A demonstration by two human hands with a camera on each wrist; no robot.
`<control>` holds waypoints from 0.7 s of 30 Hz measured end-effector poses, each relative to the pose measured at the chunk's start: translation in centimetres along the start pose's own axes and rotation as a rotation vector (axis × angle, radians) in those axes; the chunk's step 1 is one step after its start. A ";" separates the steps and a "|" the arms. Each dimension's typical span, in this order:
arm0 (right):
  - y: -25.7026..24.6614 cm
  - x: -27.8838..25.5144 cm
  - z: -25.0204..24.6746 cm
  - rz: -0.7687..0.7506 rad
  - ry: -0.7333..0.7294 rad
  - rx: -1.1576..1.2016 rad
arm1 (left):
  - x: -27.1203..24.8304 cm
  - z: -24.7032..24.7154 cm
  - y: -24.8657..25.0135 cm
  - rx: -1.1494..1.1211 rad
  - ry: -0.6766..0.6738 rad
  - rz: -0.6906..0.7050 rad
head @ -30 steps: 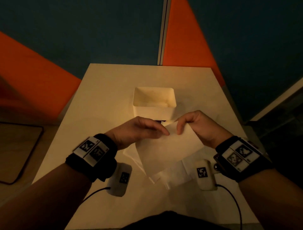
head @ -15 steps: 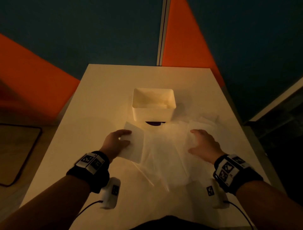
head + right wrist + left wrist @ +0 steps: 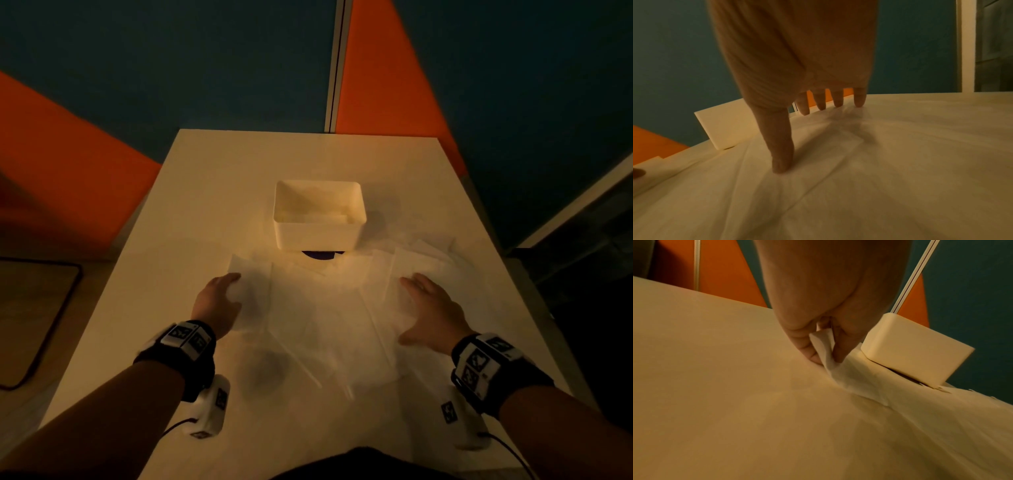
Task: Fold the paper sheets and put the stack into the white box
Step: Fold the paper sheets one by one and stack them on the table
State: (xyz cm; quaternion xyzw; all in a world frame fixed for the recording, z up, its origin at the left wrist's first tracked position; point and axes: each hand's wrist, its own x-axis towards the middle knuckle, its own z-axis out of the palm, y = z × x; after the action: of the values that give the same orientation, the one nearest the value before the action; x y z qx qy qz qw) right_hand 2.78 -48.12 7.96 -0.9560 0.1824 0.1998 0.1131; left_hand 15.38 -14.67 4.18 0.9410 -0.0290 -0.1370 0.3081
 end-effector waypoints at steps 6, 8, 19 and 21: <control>0.5 -0.1 0.2 -0.020 0.106 0.041 | 0.6 -0.1 -0.5 -0.004 0.038 0.000; 0.7 -0.1 0.2 -0.028 0.137 0.066 | 0.9 -0.2 -0.6 0.001 0.037 -0.004; 0.5 -0.6 -0.5 0.017 0.497 0.274 | 1.5 -0.2 -0.5 0.201 -0.008 -0.047; 0.5 -0.7 -1.0 0.027 0.543 0.334 | 1.0 -0.4 0.2 0.315 0.023 -0.065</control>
State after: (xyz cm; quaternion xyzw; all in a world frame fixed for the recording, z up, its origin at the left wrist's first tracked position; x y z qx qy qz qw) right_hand 2.31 -48.65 9.09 -0.9401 0.2488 -0.0938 0.2133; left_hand 16.44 -14.75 4.33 0.9796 -0.0160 -0.1298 0.1523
